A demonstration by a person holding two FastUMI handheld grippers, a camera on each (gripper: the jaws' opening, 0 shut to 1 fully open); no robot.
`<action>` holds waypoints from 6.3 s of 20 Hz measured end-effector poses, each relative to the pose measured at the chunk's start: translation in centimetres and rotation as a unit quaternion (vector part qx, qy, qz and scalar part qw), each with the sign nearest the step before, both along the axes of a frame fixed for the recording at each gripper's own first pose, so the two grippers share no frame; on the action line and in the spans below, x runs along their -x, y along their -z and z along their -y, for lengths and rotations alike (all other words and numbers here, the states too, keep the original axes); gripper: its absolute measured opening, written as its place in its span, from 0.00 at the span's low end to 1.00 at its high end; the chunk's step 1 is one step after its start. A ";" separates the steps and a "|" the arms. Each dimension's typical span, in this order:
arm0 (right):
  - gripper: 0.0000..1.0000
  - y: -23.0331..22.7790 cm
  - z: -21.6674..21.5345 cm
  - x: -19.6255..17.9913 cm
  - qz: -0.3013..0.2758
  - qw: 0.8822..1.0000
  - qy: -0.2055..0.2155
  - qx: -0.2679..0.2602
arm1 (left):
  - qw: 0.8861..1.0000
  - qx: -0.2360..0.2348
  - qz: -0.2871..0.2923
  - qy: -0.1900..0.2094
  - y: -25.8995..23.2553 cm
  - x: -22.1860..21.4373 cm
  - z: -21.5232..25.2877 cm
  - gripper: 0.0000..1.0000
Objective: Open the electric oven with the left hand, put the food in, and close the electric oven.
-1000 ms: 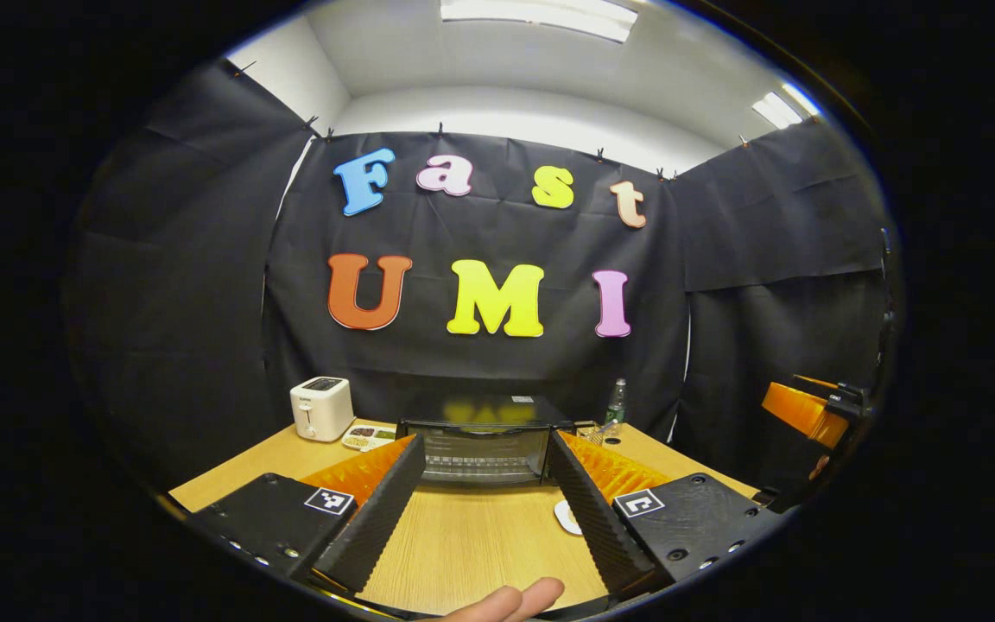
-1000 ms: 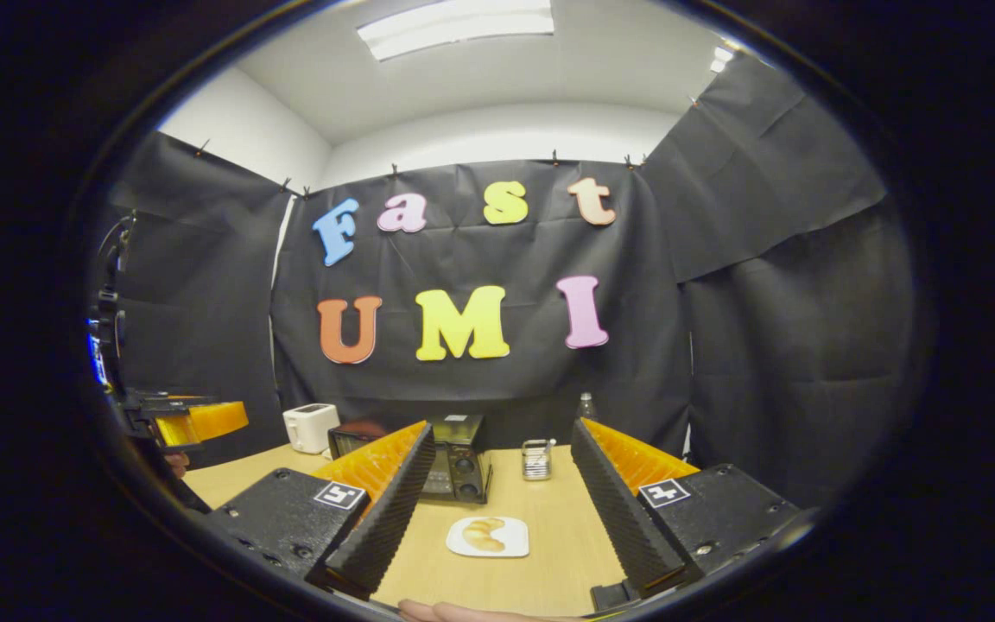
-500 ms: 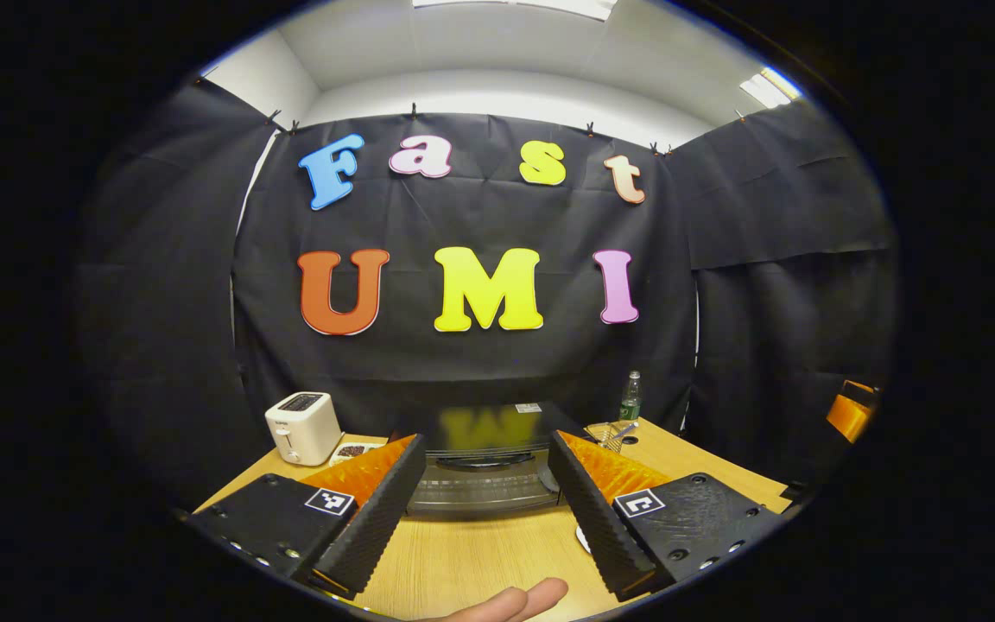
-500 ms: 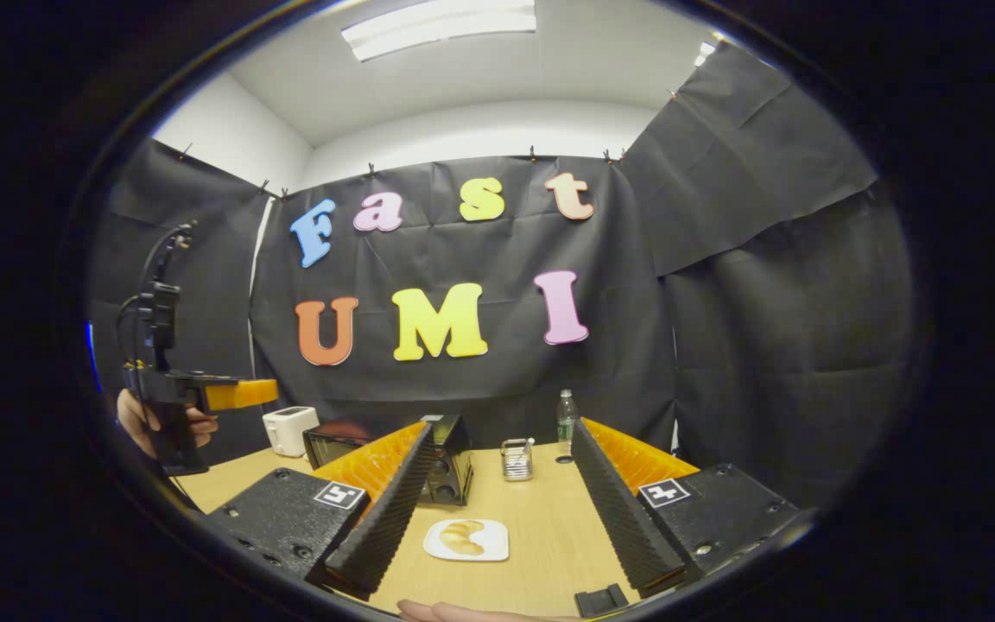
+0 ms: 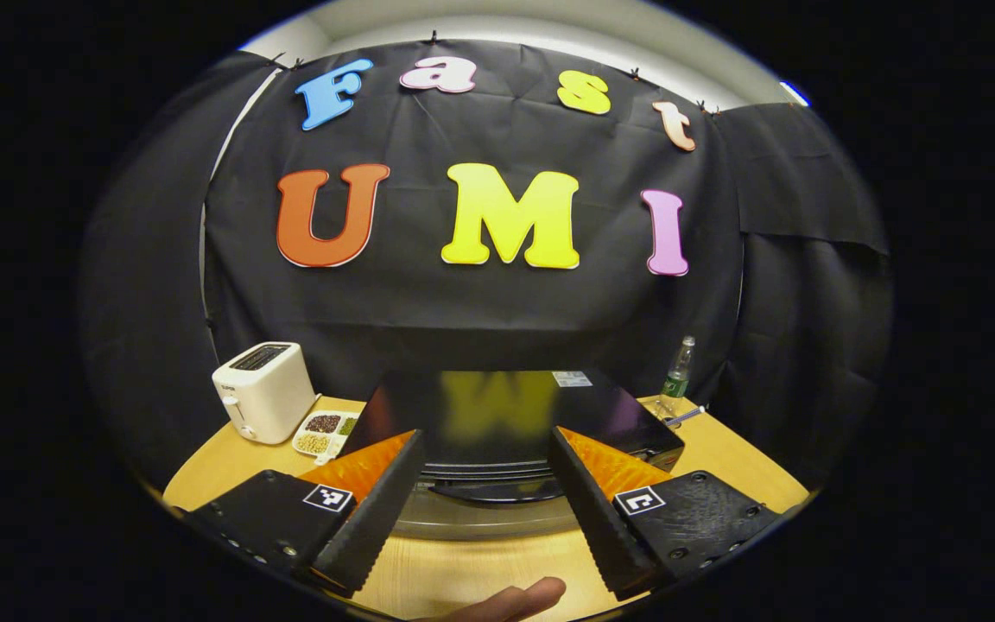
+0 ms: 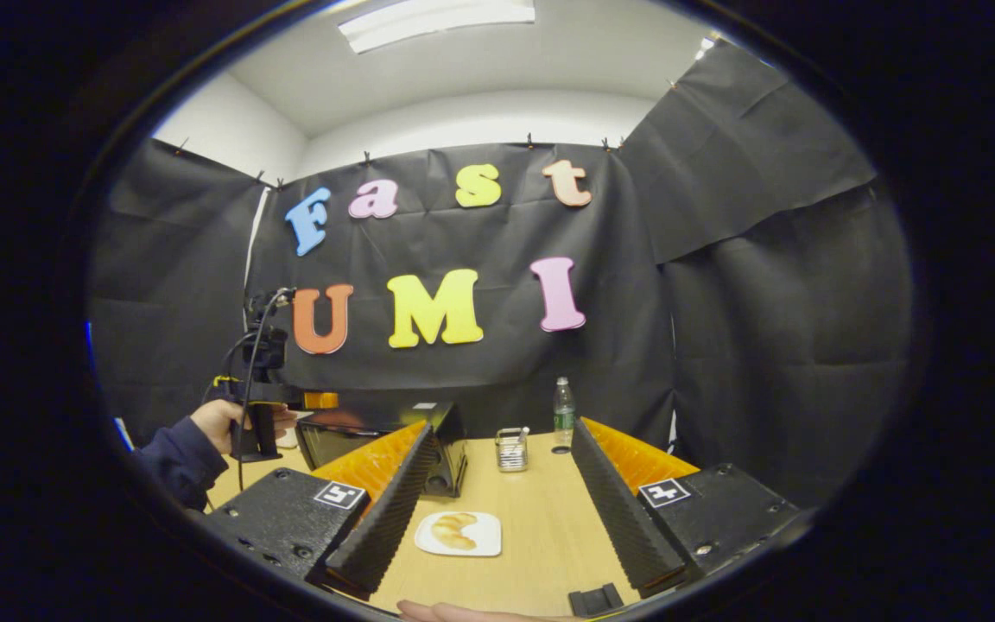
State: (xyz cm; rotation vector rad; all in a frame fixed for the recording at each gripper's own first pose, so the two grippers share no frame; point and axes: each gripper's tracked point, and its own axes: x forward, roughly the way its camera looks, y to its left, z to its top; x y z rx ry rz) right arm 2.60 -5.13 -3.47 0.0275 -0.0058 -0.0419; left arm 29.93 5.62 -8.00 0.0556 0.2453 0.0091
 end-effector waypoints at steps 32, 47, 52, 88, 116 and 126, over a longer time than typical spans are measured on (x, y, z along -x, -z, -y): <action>0.97 0.1 0.7 3.5 0.000 1.000 -0.003 -0.013 | 0.997 -0.045 -0.051 0.028 7.2 5.2 3.7 0.94; 0.94 0.9 0.8 3.2 -0.007 1.000 -0.001 -0.021 | 0.991 -0.010 -0.119 0.052 16.3 13.0 5.0 0.98; 0.94 1.7 1.4 2.7 -0.016 1.000 0.003 -0.017 | 0.990 0.026 -0.135 0.011 19.7 13.1 2.9 0.98; 0.90 31.1 -8.6 -15.3 -0.353 0.916 -0.165 0.093 | 0.990 -0.022 0.126 -0.052 -8.3 28.5 -1.2 0.92; 0.51 19.9 -25.7 -24.7 -0.198 0.955 -0.177 -0.135 | 0.994 -0.014 0.099 -0.035 -6.8 28.0 -2.0 0.92; 0.52 21.9 -30.3 -36.2 -0.183 0.968 -0.140 -0.103 | 0.994 0.005 0.073 -0.076 -5.0 26.3 -6.0 0.92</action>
